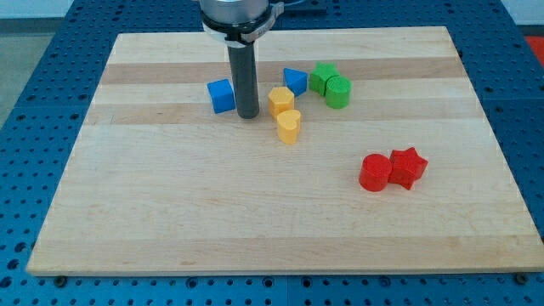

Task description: Slide yellow hexagon a bit right

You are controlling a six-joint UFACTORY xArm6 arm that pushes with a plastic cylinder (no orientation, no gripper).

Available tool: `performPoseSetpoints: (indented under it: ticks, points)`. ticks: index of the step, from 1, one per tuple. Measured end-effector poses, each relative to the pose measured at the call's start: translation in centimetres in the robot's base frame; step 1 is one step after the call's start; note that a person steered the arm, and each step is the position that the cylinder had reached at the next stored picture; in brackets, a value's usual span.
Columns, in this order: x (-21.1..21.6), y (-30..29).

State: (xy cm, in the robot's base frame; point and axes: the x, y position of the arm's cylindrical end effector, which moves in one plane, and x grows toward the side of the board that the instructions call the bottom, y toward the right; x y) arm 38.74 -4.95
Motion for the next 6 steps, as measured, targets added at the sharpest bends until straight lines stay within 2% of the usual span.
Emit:
performPoseSetpoints:
  ticks: [6]
  points:
    - [-0.1,2.2]
